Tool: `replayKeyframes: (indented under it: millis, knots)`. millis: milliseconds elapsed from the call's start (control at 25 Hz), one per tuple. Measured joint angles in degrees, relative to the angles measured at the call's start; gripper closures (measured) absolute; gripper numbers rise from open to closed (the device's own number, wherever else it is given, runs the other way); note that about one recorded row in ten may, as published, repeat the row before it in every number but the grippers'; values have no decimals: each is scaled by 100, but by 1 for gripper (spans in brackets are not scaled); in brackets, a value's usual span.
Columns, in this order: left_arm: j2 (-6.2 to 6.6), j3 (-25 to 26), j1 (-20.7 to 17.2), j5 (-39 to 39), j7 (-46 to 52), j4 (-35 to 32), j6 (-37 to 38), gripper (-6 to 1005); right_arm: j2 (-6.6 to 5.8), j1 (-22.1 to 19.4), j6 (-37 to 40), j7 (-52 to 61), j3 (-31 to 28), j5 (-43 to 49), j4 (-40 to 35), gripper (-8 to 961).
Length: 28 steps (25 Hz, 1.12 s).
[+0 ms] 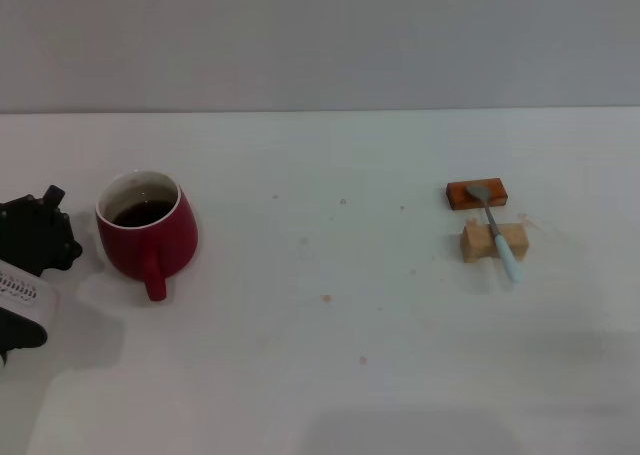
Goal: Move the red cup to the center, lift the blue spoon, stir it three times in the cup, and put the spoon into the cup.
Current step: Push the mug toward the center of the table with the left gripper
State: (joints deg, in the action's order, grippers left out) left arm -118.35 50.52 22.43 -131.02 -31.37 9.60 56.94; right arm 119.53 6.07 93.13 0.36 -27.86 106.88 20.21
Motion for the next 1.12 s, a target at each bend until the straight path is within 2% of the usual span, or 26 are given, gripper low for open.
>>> replayKeyframes:
  millis: [360,880,1120]
  knots:
    - [5,-380,104,-4,-68,-90,-16,991,0,0,53,0,0,0,0,256]
    - [0,-624,231,-2,-89,-103,-26,985,0,8,61,-1,9,5,0,256]
    - [-19,-997,274,-3,-89,-50,-26,982,0,23,62,-1,61,9,0,256]
